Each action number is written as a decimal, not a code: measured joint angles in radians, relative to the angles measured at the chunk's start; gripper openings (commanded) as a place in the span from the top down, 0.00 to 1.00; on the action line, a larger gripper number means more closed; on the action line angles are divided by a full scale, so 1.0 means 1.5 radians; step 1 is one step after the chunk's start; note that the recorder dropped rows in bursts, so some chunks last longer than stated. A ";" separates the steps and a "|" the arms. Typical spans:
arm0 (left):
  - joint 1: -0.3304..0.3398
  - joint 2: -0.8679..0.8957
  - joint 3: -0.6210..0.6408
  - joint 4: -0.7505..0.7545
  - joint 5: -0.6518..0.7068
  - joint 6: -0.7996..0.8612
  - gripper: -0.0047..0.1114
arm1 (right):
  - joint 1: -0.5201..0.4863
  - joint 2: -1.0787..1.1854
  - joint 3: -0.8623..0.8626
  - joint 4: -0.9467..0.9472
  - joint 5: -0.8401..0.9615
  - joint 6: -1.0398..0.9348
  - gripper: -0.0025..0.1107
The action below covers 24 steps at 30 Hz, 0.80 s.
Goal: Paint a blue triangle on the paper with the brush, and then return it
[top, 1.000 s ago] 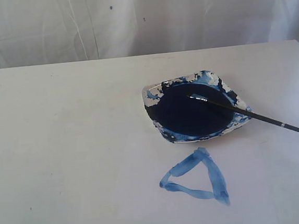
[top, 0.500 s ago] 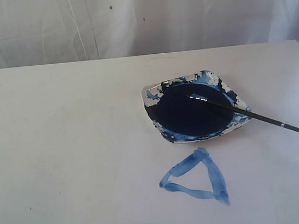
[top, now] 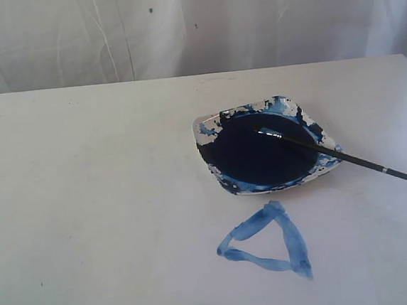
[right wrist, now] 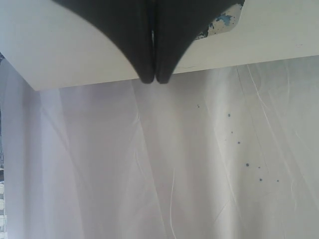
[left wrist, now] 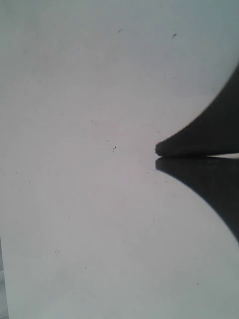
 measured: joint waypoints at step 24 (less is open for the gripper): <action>0.000 0.000 0.000 0.000 0.000 0.000 0.96 | -0.112 -0.112 0.214 -0.008 -0.021 0.005 0.98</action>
